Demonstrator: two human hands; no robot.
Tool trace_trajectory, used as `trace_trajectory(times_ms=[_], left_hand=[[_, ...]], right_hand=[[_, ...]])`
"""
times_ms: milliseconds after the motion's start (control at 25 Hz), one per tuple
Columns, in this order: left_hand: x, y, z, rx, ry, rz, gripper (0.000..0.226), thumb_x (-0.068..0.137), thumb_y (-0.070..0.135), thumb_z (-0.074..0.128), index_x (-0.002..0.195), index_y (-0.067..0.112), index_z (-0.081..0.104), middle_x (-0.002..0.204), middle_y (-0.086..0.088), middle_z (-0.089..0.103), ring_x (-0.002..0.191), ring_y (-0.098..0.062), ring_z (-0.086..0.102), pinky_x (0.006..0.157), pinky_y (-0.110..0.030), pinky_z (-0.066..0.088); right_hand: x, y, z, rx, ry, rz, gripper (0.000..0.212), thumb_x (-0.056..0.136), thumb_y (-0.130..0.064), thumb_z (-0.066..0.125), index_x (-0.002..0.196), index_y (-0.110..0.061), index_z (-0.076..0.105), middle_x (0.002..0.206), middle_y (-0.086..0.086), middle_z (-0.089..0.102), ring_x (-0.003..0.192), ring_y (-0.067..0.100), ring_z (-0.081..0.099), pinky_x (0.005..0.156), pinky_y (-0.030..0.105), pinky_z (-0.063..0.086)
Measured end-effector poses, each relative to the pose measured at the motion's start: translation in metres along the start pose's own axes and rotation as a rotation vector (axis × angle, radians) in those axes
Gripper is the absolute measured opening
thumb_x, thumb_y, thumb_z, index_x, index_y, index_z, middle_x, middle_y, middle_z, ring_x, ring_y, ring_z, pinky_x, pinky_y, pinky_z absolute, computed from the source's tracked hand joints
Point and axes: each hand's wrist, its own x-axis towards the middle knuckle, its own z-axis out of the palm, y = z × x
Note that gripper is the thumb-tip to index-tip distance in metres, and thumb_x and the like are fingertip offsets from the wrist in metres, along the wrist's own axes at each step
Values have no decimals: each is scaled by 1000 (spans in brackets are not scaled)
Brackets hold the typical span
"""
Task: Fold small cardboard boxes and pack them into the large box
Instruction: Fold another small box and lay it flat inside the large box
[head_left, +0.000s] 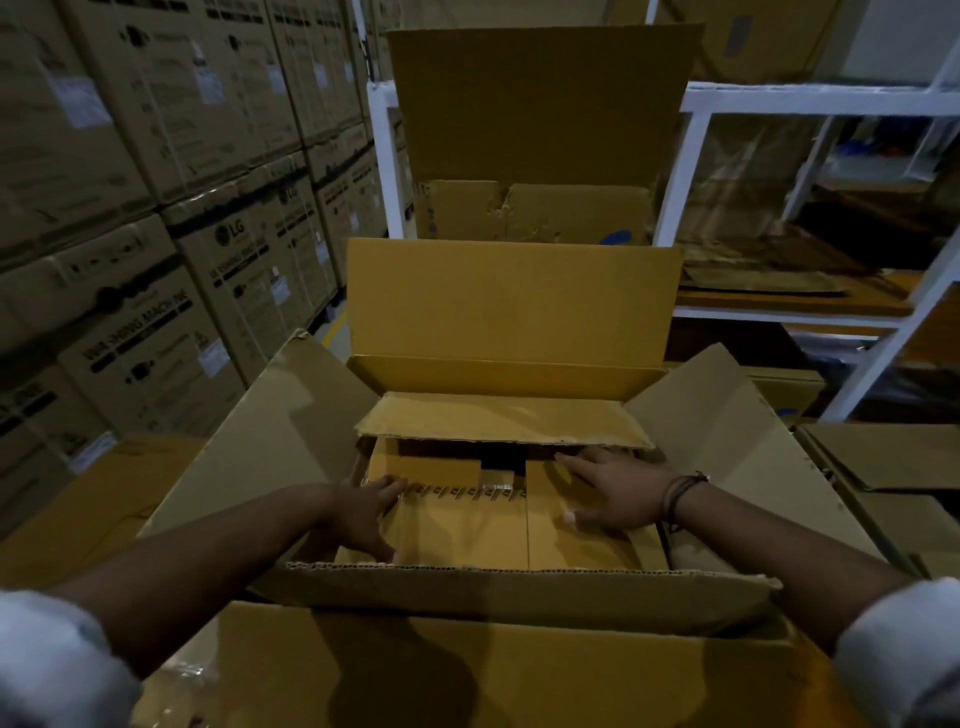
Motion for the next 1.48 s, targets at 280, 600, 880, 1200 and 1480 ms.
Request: trace_trajectory(times_ms=[280,600,880,1200,1480], left_hand=[[3,7,-19,32,42,-35,115,83,79,57,163,30,-10,172,-3,-3,156,-41,-1,125,-57,12],[-20,9,-34,194,318,69,79,85,62,70,149,31,36,150,-1,43,139,-29,38,107,-43,39],[-54,4,-39,32,328,229,48,83,34,82,116,35,47,98,18,50,85,-4,49,69,-26,41],[-100,10,-52,-347,92,462,37,99,58,53,84,25,59,77,16,55,68,1,49,64,-15,39],[-54,52,-26,128,-237,462,36,103,38,57,137,25,60,139,3,62,102,-6,63,82,-27,48]], right_hand=[[-3,-25,-5,-24,122,-362,82,96,-62,54,162,-36,14,170,-5,14,153,17,19,123,35,22],[-13,-30,-13,-139,116,-421,82,95,-70,46,161,-39,9,169,-8,17,154,18,15,126,48,17],[-32,-31,-33,-157,111,-310,77,93,-78,29,159,-40,18,161,-6,37,154,20,13,123,59,-5],[-98,11,-53,-35,66,-1,80,88,-87,15,94,-32,72,87,-8,69,88,2,61,122,45,18],[-135,-21,-34,280,-201,-378,61,98,-64,51,78,-8,64,69,13,58,62,31,51,57,35,37]])
